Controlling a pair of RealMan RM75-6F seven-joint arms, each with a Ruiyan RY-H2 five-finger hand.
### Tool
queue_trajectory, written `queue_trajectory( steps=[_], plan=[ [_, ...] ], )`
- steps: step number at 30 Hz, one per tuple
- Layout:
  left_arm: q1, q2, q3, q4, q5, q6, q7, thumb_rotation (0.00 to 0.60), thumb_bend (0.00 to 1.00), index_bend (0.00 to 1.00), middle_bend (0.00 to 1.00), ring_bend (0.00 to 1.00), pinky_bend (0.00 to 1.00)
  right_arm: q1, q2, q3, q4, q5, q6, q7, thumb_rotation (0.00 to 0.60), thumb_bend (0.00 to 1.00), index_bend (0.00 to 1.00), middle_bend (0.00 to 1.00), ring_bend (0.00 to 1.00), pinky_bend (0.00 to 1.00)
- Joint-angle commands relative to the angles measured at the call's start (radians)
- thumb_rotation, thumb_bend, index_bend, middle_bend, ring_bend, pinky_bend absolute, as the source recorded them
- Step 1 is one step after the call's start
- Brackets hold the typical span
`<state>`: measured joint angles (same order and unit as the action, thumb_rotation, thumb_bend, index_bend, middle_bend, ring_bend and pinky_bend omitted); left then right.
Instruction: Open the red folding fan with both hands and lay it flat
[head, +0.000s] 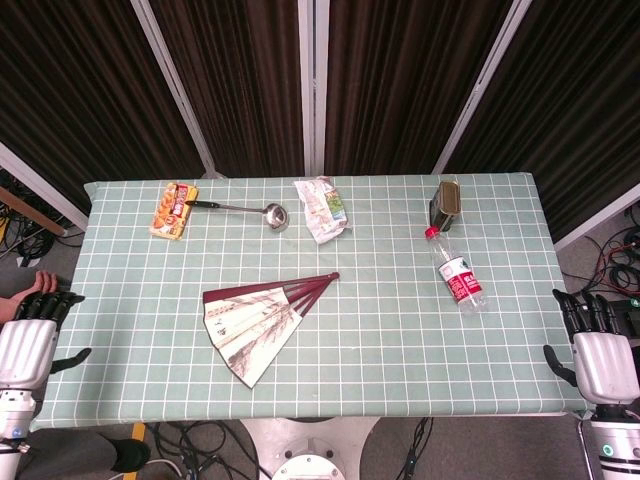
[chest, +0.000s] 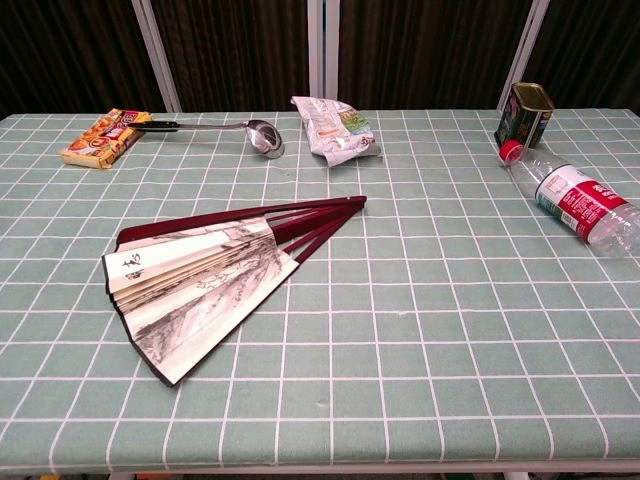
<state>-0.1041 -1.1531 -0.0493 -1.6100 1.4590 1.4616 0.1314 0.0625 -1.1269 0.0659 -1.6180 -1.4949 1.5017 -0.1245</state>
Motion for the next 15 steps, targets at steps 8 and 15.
queue_trajectory(
  steps=[8,15],
  plan=[
    [-0.002,0.006,-0.003,-0.008,-0.008,-0.006,-0.012,0.600,0.01,0.24,0.22,0.18,0.15,0.003,0.001,0.000,-0.002,-0.006,-0.001,0.007,0.600,0.22,0.05,0.13,0.00,0.00],
    [-0.086,0.032,-0.048,-0.031,0.022,-0.073,-0.064,0.600,0.00,0.24,0.22,0.18,0.15,0.010,0.026,0.014,-0.014,-0.021,0.013,0.000,0.600,0.23,0.05,0.13,0.00,0.00]
  ],
)
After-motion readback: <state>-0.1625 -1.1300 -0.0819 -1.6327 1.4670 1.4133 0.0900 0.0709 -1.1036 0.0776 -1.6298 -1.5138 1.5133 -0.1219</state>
